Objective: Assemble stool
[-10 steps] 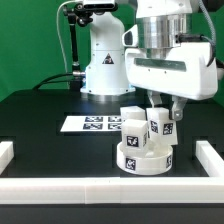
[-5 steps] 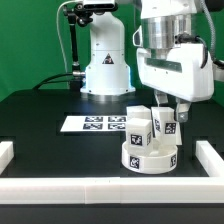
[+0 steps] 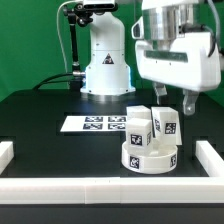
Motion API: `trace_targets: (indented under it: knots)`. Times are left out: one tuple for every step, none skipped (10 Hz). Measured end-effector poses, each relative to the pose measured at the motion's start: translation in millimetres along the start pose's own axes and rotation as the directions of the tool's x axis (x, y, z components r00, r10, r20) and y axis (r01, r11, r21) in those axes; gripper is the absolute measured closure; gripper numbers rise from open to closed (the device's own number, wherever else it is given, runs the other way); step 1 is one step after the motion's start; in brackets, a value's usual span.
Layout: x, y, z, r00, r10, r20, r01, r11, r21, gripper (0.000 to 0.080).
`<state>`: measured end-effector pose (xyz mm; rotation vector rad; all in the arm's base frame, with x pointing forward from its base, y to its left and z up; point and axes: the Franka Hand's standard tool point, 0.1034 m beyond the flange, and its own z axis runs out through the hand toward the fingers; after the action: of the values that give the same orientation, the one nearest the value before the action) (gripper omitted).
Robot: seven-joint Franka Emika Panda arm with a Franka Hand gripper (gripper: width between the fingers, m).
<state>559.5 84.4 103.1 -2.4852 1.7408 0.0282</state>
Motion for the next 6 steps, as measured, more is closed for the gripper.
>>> trace_targets:
  knots:
    - [-0.2, 0.7, 1.8, 1.0, -0.001, 0.0, 0.001, 1.0, -0.003, 0.0151]
    - [0.2, 0.7, 1.7, 0.999, -0.053, -0.002, 0.053, 0.999, -0.004, 0.0151]
    - [-0.5, 1.0, 2.0, 0.994, -0.105, -0.001, 0.105, 0.994, -0.005, 0.0151]
    - [-3.5, 1.4, 2.5, 0.994, -0.109, 0.002, 0.109, 0.994, -0.01, 0.0151]
    - [-6.3, 1.3, 1.1, 0.992, -0.129, 0.004, 0.129, 0.991, -0.018, 0.0151]
    - [-8.1, -1.3, -1.7, 0.984, -0.179, -0.004, 0.179, 0.984, -0.025, 0.0151]
